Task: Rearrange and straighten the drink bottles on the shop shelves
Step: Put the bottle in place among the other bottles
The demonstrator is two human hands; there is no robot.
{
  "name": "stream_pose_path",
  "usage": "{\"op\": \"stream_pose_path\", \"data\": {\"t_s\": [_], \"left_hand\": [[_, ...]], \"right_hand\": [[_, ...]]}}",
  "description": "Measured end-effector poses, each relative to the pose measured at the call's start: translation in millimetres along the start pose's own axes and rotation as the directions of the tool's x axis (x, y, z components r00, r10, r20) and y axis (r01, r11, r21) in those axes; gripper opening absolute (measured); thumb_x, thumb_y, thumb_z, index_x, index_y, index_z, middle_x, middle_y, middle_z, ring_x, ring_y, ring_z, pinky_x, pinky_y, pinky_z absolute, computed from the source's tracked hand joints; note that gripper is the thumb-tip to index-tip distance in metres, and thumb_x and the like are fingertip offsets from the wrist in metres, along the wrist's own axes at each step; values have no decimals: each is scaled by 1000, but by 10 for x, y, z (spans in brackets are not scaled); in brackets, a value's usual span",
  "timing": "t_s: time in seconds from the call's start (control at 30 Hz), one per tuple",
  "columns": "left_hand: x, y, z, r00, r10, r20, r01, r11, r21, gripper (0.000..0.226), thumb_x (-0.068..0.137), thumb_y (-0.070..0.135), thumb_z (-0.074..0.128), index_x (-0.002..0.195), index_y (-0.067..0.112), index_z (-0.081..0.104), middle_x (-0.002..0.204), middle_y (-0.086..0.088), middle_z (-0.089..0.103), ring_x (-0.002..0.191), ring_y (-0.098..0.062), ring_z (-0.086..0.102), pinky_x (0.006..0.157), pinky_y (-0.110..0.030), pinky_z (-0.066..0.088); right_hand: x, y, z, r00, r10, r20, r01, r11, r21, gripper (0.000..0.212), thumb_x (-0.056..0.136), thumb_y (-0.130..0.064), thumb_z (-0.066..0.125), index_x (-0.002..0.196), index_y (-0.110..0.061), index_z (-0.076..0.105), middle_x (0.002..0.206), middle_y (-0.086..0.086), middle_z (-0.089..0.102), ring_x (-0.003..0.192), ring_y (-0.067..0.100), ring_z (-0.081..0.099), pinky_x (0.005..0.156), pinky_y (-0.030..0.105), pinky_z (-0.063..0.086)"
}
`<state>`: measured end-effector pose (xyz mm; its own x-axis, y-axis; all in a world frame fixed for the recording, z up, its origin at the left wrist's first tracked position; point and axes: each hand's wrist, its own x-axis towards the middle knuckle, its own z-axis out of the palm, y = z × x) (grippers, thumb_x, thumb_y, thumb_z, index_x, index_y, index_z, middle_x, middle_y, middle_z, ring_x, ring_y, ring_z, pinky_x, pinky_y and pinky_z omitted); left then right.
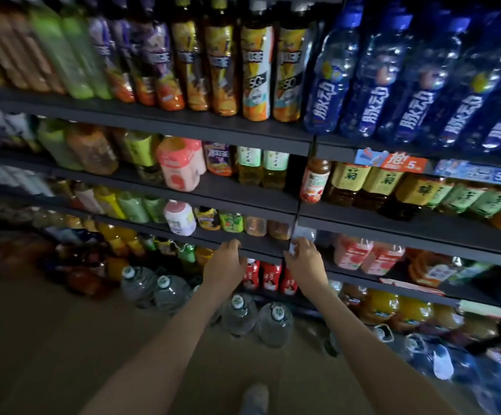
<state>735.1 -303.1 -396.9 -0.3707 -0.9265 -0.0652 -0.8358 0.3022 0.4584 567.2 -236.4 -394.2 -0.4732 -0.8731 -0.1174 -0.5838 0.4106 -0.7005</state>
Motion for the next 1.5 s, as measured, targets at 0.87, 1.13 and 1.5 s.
{"op": "stream_pose_path", "data": {"t_s": [0.87, 1.13, 1.5], "left_hand": [[1291, -3305, -2481, 989, -45, -141, 51, 998, 43, 37, 97, 29, 48, 131, 14, 44, 120, -7, 55, 92, -25, 59, 59, -30, 40], [1984, -3604, -2545, 992, 10, -122, -8, 1000, 14, 40, 96, 25, 47, 134, 13, 41, 120, -11, 52, 98, -28, 57, 66, -35, 47], [2696, -3966, -2313, 992, 101, -72, -101, 995, 4, 34, 97, 25, 43, 128, 12, 40, 102, -10, 55, 85, -29, 57, 55, -31, 35]], "right_hand": [[1092, -3400, 2557, 986, -142, -91, 155, 975, 162, 41, 92, -16, 58, 129, -4, 44, 113, 12, 55, 77, 19, 55, 66, 33, 47], [1823, -3629, 3013, 961, 140, -240, -54, 941, 333, 84, 79, -23, 74, 140, 3, 23, 137, 22, 37, 127, 37, 38, 99, 38, 37], [2721, -3942, 3596, 711, 491, -503, -208, 831, 517, 108, 68, -40, 81, 145, -6, 13, 138, 16, 34, 126, 35, 35, 99, 51, 39]]}}
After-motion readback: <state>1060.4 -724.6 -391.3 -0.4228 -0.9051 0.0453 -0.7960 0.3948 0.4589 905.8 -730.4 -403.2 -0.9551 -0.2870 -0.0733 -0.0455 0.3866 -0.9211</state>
